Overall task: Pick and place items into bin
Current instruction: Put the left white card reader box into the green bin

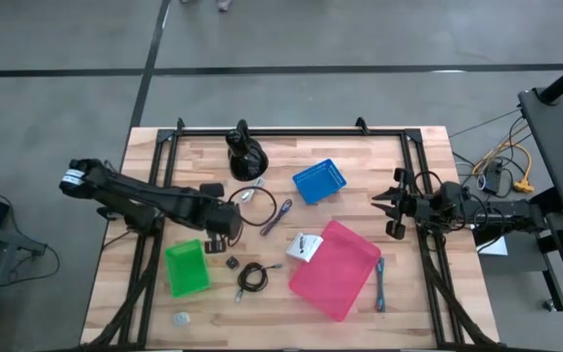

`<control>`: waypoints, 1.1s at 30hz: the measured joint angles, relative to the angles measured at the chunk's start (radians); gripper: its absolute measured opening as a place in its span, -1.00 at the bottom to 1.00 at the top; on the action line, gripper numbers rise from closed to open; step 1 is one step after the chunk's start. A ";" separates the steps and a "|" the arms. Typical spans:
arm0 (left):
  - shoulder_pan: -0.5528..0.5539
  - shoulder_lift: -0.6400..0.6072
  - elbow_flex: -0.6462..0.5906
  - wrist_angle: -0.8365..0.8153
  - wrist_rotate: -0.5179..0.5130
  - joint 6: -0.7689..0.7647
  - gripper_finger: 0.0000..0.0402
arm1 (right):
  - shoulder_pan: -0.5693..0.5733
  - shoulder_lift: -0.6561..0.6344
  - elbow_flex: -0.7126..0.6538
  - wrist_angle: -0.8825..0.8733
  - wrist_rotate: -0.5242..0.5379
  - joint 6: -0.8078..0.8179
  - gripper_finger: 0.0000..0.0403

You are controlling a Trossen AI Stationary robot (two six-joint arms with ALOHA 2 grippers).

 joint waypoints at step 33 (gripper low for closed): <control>-0.379 0.000 0.176 -0.366 0.045 -0.666 -0.84 | 0.000 0.000 0.000 0.019 0.000 -0.008 -0.76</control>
